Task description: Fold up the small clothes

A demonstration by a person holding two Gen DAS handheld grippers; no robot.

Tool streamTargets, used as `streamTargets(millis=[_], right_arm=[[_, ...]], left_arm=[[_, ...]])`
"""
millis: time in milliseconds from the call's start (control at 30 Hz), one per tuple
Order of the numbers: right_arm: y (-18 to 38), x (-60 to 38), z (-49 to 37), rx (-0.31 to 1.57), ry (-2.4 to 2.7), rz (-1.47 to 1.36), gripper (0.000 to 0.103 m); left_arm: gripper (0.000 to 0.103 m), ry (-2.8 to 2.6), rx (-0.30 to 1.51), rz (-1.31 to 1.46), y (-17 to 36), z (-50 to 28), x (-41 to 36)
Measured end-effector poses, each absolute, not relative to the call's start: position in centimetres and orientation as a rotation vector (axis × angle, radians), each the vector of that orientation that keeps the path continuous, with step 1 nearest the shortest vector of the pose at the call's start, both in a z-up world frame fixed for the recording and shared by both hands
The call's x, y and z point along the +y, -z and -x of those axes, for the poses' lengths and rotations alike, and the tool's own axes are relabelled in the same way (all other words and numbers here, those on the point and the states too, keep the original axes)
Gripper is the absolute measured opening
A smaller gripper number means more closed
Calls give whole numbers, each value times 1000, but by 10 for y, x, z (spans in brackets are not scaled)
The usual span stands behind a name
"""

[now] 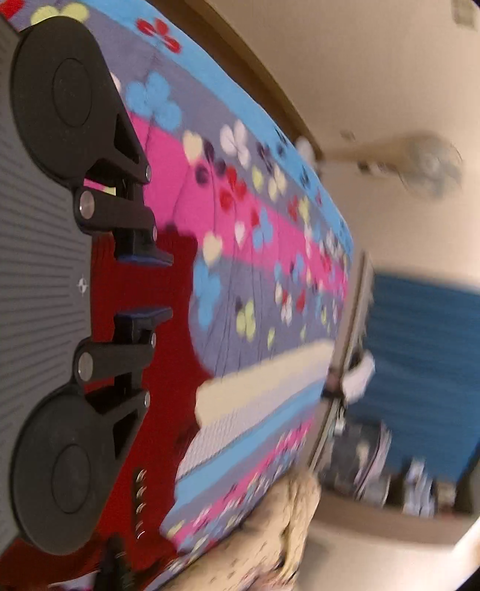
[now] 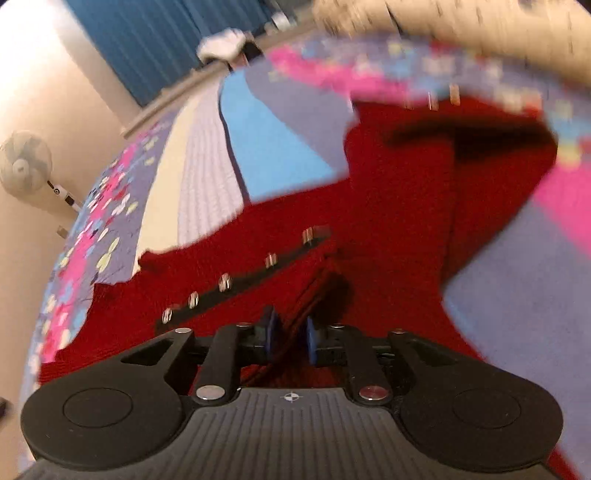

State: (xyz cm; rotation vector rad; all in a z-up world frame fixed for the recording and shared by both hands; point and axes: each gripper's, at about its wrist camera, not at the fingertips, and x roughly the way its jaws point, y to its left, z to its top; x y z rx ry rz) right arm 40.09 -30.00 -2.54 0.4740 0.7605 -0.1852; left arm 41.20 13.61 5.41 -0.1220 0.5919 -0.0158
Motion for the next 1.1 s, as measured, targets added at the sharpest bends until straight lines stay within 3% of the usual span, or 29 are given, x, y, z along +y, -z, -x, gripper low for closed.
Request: streamTargets(millis=[133,333,467,500,600,733,833,900,1033,1100], right_arm=[[26,-310,-391,782,224,-485,24],[-29,-328,-348,698,176,-428,39],[-65,-334,-307,640,30,-367,43],[-70,-334,-296,633,-1,-342,43],[-70,-336,-263,635,-44,-280,45],[-48,-338,-247,753,-1,-296,45],[-53,-340,-236,705,19,-268,44],[-54,-342,-231,690,42,-258,39],[-55,-361,-228,646,73,-357,4],[-55,-371,-230,616,96,-414,3]], left_arm=[[22,52,899,28,-3,-421,125],[32,98,688,-61,-75,-366,106],[37,139,624,-121,-104,-307,98],[43,148,612,-122,-106,-294,97],[49,158,574,-130,-104,-248,88],[48,69,633,-185,-92,-222,89],[48,36,606,-131,-98,-219,95],[48,11,611,-132,-96,-223,96],[48,12,618,-158,-91,-229,90],[48,22,628,-163,-88,-234,86]])
